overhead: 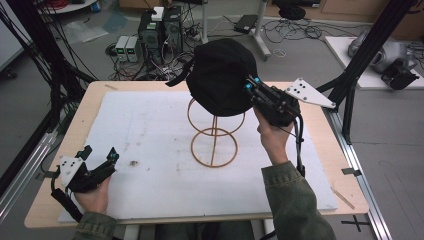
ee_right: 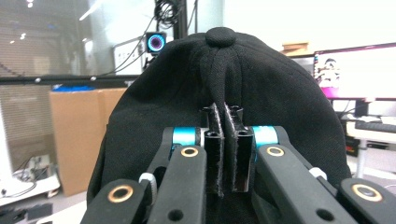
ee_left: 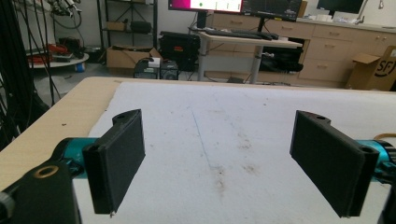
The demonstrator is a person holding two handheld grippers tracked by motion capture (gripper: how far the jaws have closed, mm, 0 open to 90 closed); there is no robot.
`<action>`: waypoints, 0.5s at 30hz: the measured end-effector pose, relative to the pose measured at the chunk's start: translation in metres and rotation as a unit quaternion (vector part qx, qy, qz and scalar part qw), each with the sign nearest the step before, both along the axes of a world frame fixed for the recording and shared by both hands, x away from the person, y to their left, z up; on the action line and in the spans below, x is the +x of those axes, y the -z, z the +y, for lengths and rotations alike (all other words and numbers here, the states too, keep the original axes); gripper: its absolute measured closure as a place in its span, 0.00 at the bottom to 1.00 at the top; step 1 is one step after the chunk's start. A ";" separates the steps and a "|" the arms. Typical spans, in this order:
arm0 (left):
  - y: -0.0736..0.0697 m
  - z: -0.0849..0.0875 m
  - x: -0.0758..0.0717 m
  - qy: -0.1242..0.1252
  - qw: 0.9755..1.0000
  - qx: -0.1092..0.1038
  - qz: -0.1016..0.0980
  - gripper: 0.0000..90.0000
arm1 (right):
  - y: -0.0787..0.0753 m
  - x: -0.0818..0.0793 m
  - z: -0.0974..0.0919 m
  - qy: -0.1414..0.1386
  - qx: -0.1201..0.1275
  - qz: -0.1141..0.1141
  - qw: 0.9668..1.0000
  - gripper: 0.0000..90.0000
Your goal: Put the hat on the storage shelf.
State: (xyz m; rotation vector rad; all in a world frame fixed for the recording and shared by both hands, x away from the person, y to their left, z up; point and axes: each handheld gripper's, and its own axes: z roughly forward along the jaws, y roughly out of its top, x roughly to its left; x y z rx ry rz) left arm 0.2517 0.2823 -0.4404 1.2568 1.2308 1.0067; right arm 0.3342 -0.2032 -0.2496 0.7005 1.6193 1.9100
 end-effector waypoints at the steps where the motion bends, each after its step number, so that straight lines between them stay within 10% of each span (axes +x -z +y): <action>1: 0.000 0.000 0.000 0.000 1.000 0.001 0.001 0.20 | 0.001 0.000 0.001 -0.004 -0.001 0.001 1.000 0.97; 15: 0.001 0.001 0.000 0.001 1.000 -0.002 0.006 0.20 | 0.013 -0.006 0.010 -0.025 -0.031 0.019 0.999 0.97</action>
